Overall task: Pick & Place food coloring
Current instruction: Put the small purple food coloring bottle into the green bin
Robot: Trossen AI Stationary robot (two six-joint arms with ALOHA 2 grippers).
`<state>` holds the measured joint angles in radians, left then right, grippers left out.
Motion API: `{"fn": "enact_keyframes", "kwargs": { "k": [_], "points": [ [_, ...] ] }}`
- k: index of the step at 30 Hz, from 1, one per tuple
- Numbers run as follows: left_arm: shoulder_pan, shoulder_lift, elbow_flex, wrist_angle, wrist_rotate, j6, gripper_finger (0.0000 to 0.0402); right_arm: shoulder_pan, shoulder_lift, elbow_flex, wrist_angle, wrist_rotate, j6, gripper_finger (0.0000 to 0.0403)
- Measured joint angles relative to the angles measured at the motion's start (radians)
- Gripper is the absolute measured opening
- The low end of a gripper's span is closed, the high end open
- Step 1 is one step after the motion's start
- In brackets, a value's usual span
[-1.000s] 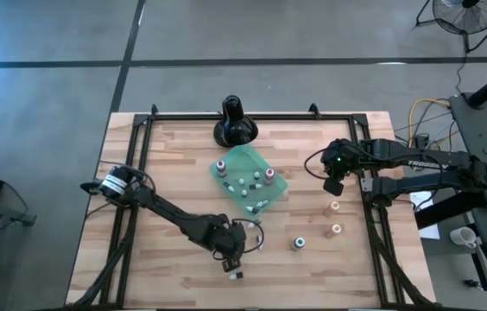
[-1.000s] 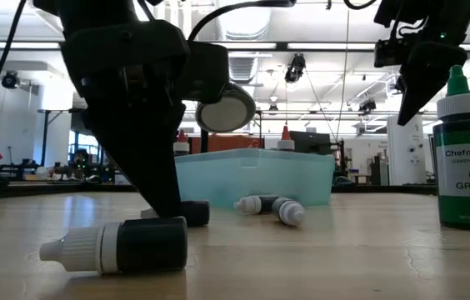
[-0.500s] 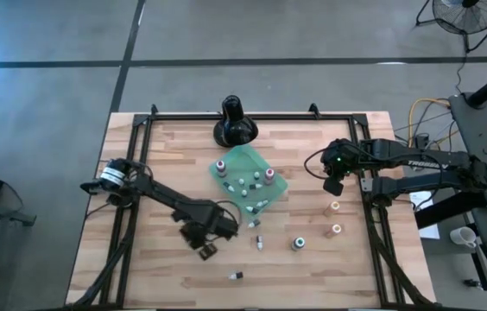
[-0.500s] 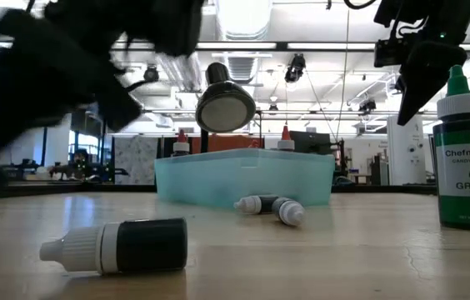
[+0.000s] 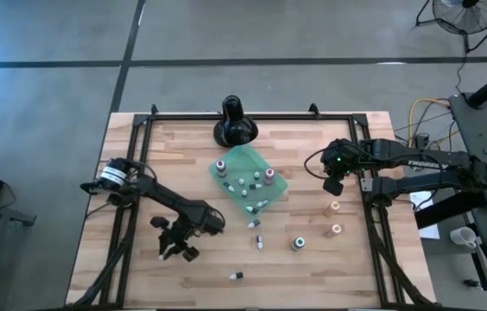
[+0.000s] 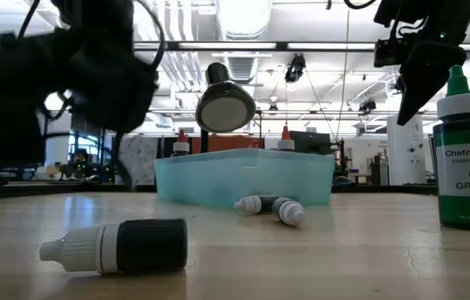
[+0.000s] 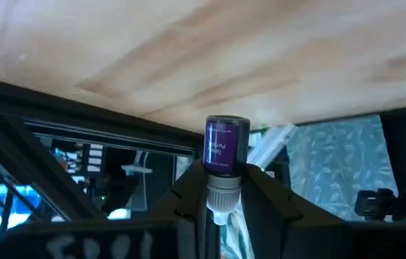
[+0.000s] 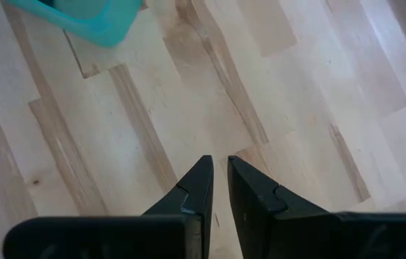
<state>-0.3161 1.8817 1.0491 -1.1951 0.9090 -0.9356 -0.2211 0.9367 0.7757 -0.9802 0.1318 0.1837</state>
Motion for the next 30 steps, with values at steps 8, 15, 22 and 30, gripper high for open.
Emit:
{"fn": "enact_keyframes", "kwargs": {
  "k": [8, 15, 22, 30],
  "points": [
    [0.0, 0.0, -0.157, 0.176, 0.057, -0.055, 0.0049, 0.0, 0.0, 0.0, 0.0, 0.0, 0.018, 0.0038],
    [0.0, 0.0, -0.206, 0.194, 0.085, -0.053, 0.0049, 0.0, 0.0, 0.0, 0.0, 0.0, 0.026, 0.0038],
    [0.0, 0.0, -0.22, 0.23, 0.087, -0.054, 0.0064, 0.0, 0.0, 0.0, 0.01, 0.0, 0.026, 0.0038],
    [0.0, 0.0, -0.22, 0.243, 0.094, -0.06, 0.0097, 0.0, 0.0, 0.0, 0.027, 0.0, 0.026, 0.0038]
  ]
}}
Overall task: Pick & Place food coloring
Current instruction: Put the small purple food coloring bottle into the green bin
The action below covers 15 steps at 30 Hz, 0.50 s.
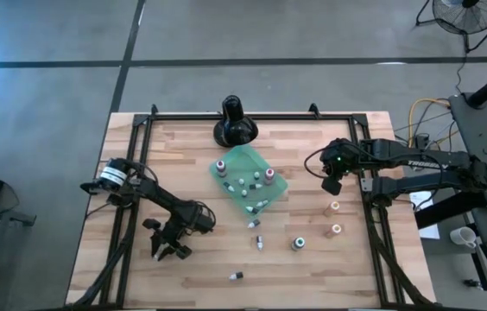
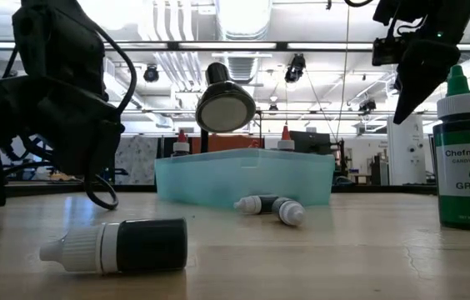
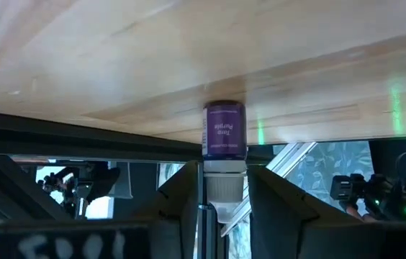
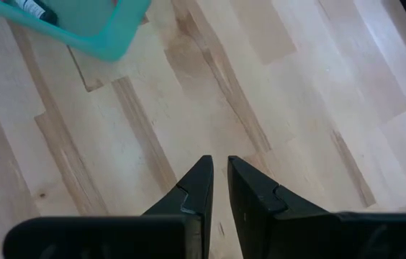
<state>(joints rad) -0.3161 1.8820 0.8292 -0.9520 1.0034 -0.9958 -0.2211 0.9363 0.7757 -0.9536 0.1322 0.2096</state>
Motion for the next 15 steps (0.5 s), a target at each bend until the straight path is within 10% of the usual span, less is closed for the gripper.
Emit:
{"fn": "enact_keyframes", "kwargs": {
  "k": [15],
  "points": [
    [0.001, 0.0, 0.102, -0.004, -0.228, -0.022, 0.0106, 0.0, 0.0, 0.0, 0.026, 0.001, -0.008, 0.0038]
  ]
}}
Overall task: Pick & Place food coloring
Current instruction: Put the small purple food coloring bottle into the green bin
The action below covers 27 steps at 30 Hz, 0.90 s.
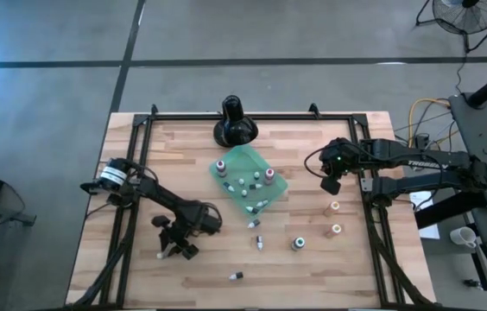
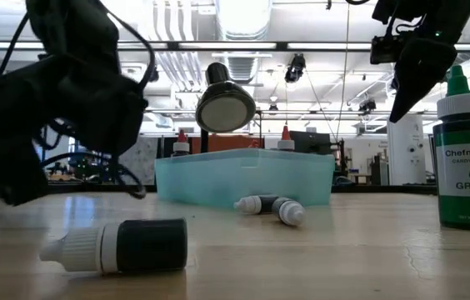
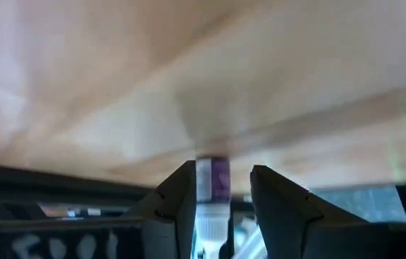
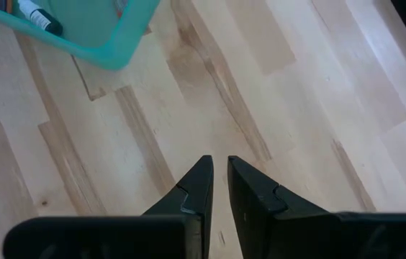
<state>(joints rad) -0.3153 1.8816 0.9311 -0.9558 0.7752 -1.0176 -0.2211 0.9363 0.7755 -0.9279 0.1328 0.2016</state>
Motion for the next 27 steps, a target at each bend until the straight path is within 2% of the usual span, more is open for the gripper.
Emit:
{"fn": "enact_keyframes", "kwargs": {
  "k": [5, 9, 13, 15, 23, 27],
  "points": [
    [-0.003, -0.003, 0.047, -0.012, -0.126, -0.018, 0.0106, 0.0, 0.0, 0.0, 0.0, 0.0, 0.0, 0.0038],
    [-0.007, -0.027, 0.086, -0.025, -0.281, -0.069, 0.0106, 0.0, 0.0, 0.0, 0.005, 0.0, -0.004, 0.0038],
    [-0.017, -0.107, 0.099, -0.003, -0.5, -0.263, 0.0106, 0.0, 0.0, 0.0, 0.025, 0.001, -0.004, 0.0038],
    [-0.032, -0.165, 0.085, -0.005, -0.567, -0.399, 0.0106, 0.0, 0.0, 0.0, 0.034, 0.0, -0.004, 0.0038],
    [-0.179, -0.42, 0.001, -0.005, -0.594, -0.993, 0.0106, -0.001, 0.02, 0.0, 0.074, 0.0, -0.015, 0.0038],
    [-0.266, -0.483, -0.011, -0.016, -0.618, -1.142, 0.0106, -0.001, 0.042, 0.0, 0.096, 0.0, -0.034, 0.0038]
  ]
}}
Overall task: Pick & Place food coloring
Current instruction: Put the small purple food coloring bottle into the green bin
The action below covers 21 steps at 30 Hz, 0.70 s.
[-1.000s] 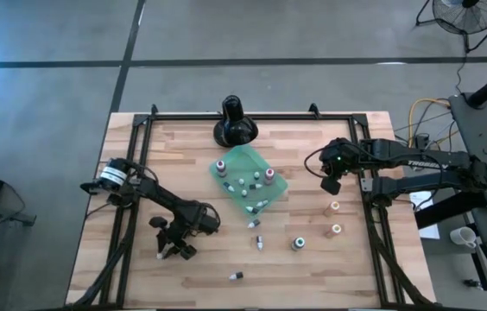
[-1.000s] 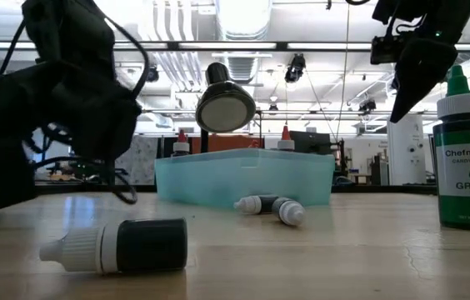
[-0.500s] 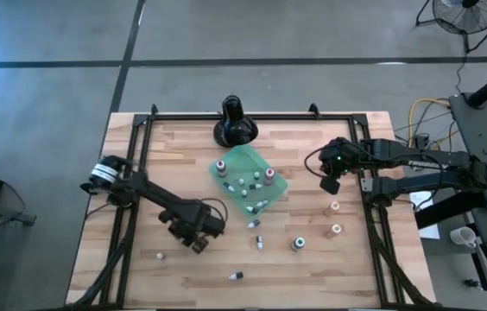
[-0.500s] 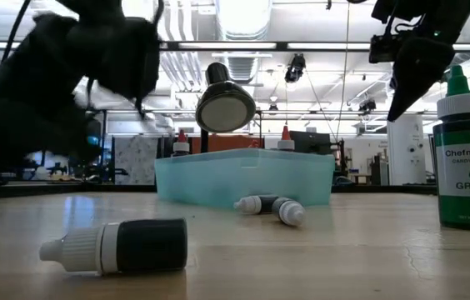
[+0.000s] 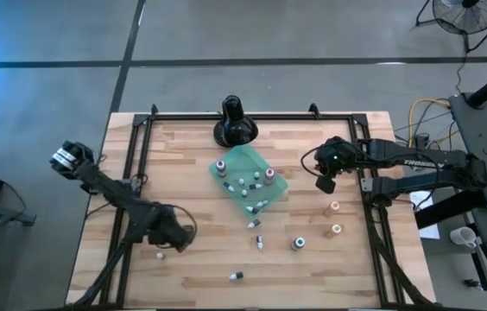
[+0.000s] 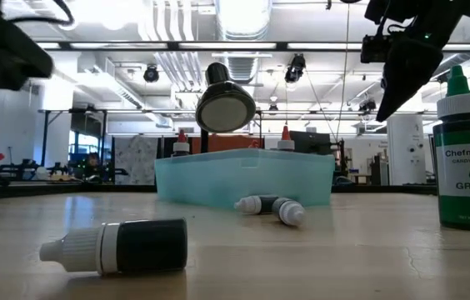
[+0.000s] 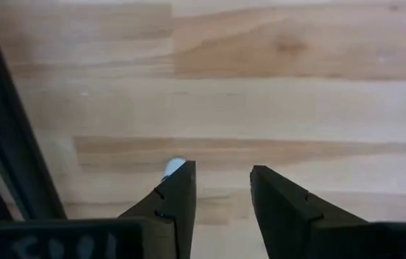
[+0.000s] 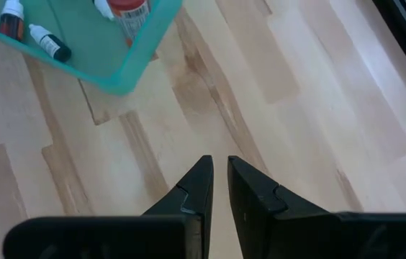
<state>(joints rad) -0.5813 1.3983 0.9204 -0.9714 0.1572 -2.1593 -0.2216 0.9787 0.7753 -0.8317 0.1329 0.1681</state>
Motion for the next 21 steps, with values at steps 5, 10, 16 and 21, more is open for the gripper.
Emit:
{"fn": "enact_keyframes", "kwargs": {
  "k": [5, 10, 16, 21],
  "points": [
    [-0.082, -0.011, -0.013, 0.001, -0.003, -0.014, 0.0106, 0.001, 0.03, 0.0, 0.023, 0.0, -0.015, 0.0038],
    [-0.135, -0.01, -0.039, 0.028, 0.018, -0.025, 0.0106, 0.001, 0.062, 0.0, 0.024, -0.001, -0.014, 0.0038],
    [-0.149, -0.01, -0.081, 0.126, 0.035, -0.034, 0.0106, 0.001, 0.084, 0.0, 0.025, -0.001, -0.014, 0.0038],
    [-0.154, -0.01, -0.112, 0.192, 0.039, -0.018, 0.0106, 0.001, 0.085, 0.0, 0.027, -0.001, -0.011, 0.0038]
  ]
}}
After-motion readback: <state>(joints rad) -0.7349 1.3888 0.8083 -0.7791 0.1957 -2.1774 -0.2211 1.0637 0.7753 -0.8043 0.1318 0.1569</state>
